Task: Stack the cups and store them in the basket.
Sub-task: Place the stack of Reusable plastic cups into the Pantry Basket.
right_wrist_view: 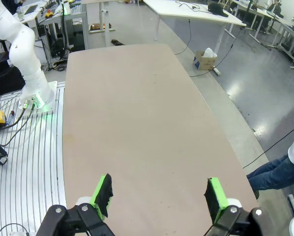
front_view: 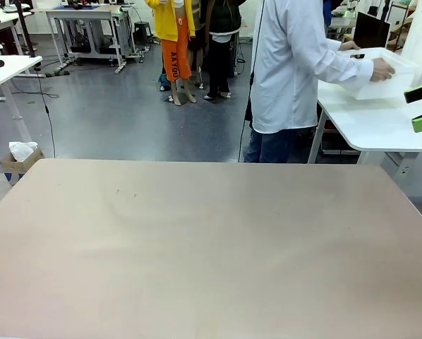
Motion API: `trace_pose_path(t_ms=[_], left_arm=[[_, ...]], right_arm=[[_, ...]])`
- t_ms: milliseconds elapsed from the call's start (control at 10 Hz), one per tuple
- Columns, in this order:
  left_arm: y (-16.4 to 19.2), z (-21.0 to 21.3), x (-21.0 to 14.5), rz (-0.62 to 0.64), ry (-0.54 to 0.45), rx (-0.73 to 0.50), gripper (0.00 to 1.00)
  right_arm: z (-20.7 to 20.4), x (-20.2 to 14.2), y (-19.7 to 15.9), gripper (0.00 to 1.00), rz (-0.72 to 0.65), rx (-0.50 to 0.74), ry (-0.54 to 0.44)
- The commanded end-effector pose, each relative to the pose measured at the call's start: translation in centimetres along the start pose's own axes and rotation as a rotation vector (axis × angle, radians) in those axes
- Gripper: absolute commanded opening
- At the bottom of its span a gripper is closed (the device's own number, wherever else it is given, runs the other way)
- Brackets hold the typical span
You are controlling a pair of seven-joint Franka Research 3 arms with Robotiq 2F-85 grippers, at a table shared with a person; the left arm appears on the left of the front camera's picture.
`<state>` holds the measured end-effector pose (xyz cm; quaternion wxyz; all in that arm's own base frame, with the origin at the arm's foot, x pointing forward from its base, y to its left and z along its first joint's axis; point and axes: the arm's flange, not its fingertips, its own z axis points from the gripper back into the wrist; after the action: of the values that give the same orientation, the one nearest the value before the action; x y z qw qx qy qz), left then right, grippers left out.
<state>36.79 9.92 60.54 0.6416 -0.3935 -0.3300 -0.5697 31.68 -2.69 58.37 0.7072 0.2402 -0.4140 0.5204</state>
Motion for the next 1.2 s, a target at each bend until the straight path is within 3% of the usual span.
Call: trace_pose_path(t_ms=[0,1100], left_arm=[[-0.20,-0.05,0.36,0.005,-0.012,-0.002,1.00],[-0.20,-0.05,0.36,0.005,-0.012,-0.002,1.00]], right_arm=[[-0.02,0.26,-0.20,1.00,0.000,0.001,-0.019],[-0.02,0.26,-0.20,1.00,0.000,0.001,-0.019]])
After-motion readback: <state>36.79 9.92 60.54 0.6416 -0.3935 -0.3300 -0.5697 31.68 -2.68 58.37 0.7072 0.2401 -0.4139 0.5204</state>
